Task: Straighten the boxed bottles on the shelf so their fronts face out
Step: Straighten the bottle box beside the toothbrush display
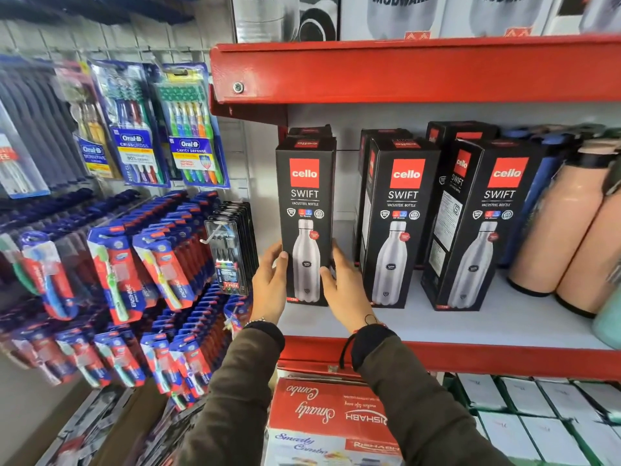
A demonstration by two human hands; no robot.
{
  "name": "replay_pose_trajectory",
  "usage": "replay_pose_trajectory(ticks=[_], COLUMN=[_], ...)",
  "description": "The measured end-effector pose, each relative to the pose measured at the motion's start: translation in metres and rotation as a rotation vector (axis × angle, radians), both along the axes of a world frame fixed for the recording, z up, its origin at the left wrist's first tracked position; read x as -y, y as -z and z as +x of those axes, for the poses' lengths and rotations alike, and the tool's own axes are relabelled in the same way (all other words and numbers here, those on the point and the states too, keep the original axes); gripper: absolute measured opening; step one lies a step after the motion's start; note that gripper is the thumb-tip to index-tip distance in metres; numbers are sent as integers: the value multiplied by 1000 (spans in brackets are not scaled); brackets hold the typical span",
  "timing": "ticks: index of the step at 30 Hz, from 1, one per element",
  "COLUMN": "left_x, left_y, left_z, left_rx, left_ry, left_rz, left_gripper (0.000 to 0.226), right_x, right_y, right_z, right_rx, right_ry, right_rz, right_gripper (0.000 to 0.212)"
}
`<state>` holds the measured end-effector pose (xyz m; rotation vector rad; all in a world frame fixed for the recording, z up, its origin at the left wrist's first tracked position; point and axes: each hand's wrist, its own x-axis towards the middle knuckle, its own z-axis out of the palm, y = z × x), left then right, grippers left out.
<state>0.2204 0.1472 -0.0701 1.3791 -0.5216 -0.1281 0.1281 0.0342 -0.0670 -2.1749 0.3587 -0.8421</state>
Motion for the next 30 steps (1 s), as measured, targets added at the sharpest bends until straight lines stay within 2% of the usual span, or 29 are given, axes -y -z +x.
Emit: replay_pose_trajectory(ticks=[5, 9, 17, 22, 25, 30], left_x=[-4, -8, -22, -34, -43, -54], left_y=[-2, -3, 0, 3, 2, 5], left_z=[-2, -3, -17, -33, -45, -60], left_rx=[11, 53, 35, 12, -7, -8], left_ry=[28, 52, 81, 29, -3, -28], left_rz=[21, 28, 21, 16, 29, -3], left_gripper=[24, 34, 38, 23, 29, 23], right_x=[1, -2, -9, -19, -24, -32], right_y=[3, 3, 3, 5, 6, 8], right_z=[4, 3, -17, -38, -51, -67], right_rx=[24, 87, 113, 158, 175, 177], right_ry=[8, 16, 12, -23, -32, -47], right_rz=[67, 152, 195, 241, 252, 257], right_gripper=[59, 51, 48, 46, 46, 45])
